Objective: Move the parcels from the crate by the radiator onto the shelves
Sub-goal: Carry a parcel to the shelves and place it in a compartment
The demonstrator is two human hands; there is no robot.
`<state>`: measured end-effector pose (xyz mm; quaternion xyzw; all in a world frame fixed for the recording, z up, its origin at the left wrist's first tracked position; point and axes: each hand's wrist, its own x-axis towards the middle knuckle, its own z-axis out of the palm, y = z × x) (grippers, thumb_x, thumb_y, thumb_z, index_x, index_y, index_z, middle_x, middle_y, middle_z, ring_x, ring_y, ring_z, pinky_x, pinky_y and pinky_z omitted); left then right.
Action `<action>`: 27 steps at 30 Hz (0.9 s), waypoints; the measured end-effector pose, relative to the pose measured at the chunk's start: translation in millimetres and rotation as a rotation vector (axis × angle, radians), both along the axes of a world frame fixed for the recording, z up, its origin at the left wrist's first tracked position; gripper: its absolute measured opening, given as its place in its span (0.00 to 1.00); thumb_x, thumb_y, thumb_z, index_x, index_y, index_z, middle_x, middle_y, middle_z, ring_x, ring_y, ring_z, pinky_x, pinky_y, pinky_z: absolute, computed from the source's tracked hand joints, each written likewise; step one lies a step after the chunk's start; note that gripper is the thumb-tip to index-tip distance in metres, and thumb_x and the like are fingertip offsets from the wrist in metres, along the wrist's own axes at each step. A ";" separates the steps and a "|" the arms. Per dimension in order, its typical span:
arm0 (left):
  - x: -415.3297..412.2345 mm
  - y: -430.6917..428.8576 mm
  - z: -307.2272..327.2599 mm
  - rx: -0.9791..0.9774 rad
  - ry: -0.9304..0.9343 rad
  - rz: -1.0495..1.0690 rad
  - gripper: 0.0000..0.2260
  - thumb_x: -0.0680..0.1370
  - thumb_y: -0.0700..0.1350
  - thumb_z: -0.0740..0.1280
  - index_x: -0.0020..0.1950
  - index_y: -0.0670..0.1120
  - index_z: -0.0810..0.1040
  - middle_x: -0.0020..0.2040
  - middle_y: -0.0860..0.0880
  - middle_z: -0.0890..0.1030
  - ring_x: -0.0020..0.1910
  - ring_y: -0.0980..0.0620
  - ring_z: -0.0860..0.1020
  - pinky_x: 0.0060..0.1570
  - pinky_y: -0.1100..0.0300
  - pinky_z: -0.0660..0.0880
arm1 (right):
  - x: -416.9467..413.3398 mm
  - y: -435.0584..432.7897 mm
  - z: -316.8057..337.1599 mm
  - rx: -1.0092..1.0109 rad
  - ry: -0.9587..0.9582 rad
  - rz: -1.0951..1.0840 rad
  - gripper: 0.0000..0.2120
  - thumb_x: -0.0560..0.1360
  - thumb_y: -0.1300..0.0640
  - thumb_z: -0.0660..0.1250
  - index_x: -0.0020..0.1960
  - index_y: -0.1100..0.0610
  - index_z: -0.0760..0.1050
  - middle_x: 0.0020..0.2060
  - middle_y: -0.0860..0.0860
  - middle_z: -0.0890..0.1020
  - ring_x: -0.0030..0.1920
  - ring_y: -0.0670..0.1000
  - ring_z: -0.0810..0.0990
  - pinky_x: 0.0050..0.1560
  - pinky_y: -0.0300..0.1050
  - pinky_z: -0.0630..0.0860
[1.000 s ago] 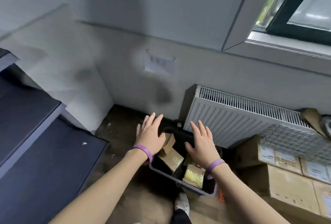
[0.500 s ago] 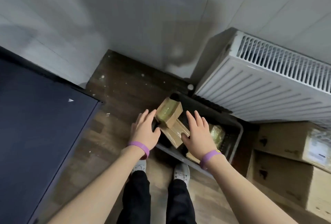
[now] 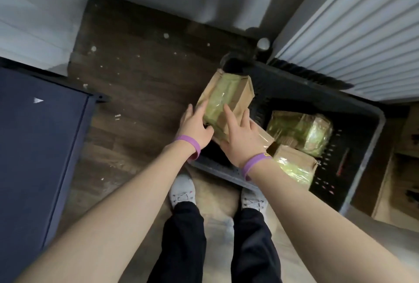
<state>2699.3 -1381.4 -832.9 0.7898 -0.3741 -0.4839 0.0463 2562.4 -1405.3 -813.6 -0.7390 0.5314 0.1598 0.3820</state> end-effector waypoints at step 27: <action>-22.8 41.2 431.0 -0.763 0.180 0.524 0.24 0.79 0.41 0.61 0.71 0.61 0.63 0.52 0.55 0.78 0.49 0.61 0.78 0.48 0.71 0.74 | -22.6 2.4 404.7 -0.250 -0.668 -0.574 0.19 0.70 0.72 0.68 0.51 0.51 0.76 0.46 0.33 0.78 0.46 0.28 0.76 0.46 0.21 0.68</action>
